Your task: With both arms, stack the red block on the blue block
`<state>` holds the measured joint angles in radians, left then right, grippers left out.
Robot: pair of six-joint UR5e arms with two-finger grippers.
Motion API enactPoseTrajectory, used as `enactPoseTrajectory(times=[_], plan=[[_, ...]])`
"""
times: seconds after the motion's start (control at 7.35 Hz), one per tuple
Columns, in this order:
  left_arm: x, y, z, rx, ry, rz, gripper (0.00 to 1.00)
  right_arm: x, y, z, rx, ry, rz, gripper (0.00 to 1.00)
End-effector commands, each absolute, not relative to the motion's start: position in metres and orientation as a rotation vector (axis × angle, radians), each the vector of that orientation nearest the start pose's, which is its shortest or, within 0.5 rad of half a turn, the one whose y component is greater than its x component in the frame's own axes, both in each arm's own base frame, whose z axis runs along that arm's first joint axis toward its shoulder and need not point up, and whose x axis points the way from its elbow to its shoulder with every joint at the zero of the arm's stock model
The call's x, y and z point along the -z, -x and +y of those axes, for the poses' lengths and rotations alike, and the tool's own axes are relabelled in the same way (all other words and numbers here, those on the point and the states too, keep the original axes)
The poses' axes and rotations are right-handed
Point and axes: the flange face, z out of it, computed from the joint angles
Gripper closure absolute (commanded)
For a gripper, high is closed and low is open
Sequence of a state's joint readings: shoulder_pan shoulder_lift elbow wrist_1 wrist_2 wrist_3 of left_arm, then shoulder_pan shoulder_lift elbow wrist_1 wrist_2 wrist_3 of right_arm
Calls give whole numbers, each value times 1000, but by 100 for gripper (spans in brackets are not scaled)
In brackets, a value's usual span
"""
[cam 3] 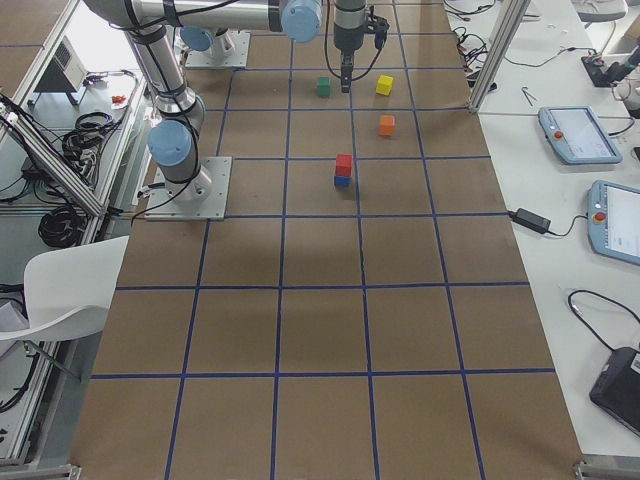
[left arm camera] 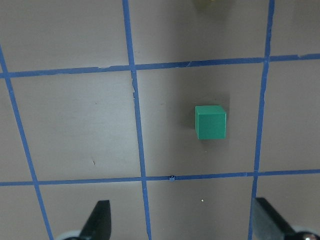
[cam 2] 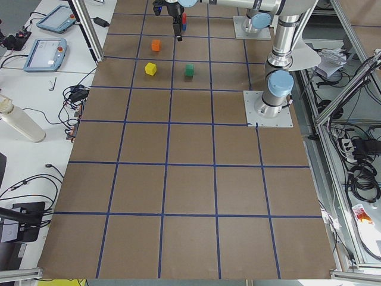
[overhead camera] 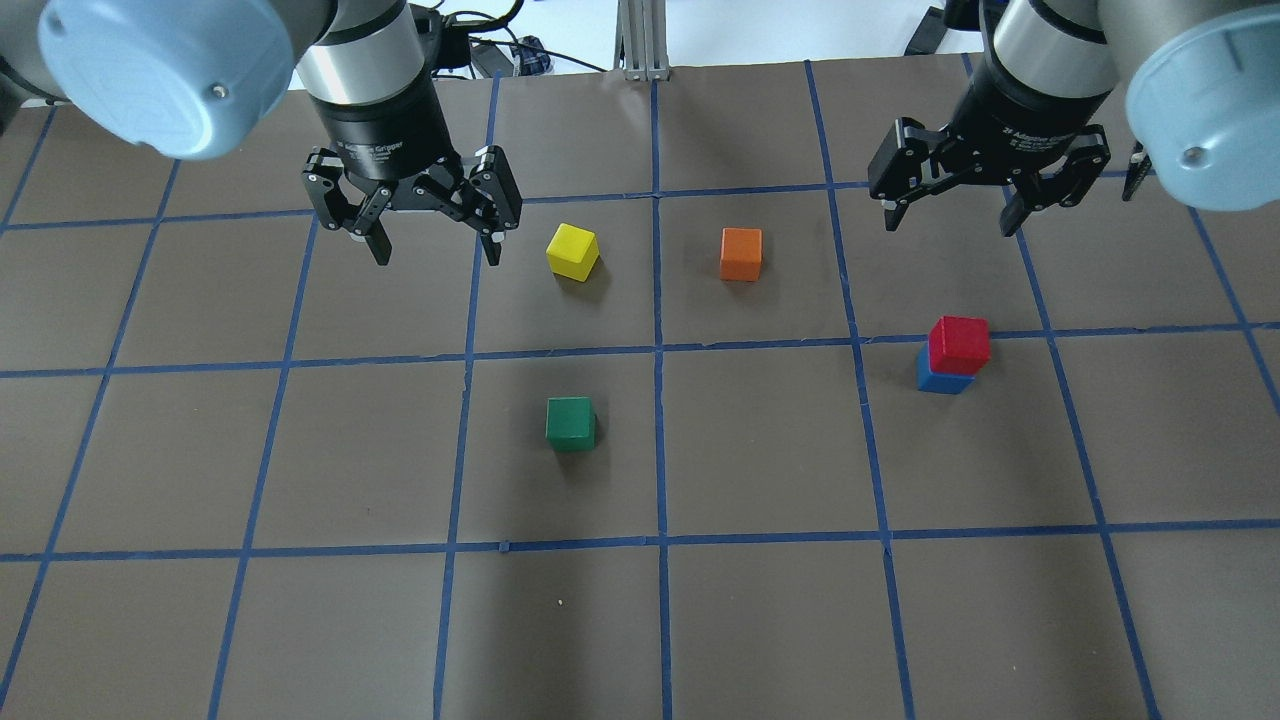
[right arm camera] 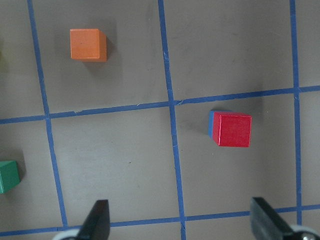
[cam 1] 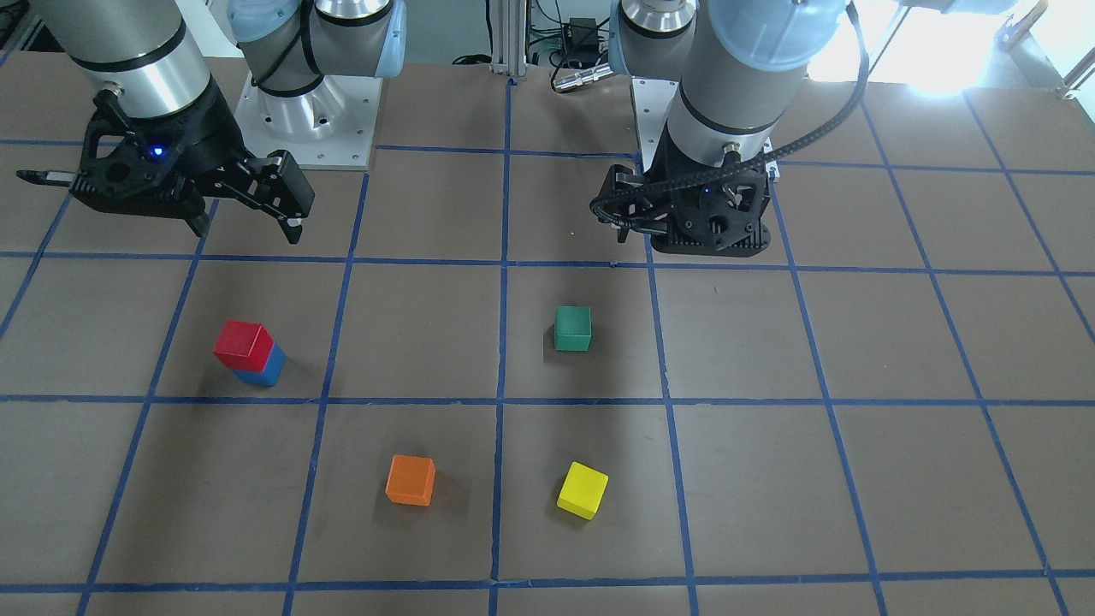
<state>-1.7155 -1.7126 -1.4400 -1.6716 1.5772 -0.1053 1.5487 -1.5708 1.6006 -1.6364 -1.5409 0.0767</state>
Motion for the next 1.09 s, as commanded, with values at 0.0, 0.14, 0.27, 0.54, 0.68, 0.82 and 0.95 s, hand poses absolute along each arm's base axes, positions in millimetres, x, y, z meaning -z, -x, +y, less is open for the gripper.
enactPoseTrajectory(times=[0.0, 0.14, 0.27, 0.54, 0.68, 0.82, 0.95], plan=[[-459, 207, -498, -58, -58, 3130, 0, -477, -129, -515, 32, -152, 3105, 0], [-464, 202, -483, -23, -63, 3133, 0, -478, -128, -516, 34, -150, 3108, 0], [-482, 189, -486, 82, -22, 3138, 0, -475, -128, -515, 20, -150, 3110, 0], [-496, 156, -487, 121, 60, 3133, 0, -476, -129, -513, 22, -150, 3108, 0], [-497, 152, -487, 126, 68, 3134, 0, -477, -131, -512, 27, -140, 3109, 0], [-492, 152, -486, 112, 68, 3133, 0, -478, -132, -511, 27, -138, 3109, 0], [-492, 153, -486, 111, 65, 3134, 0, -479, -135, -510, 29, -143, 3108, 0]])
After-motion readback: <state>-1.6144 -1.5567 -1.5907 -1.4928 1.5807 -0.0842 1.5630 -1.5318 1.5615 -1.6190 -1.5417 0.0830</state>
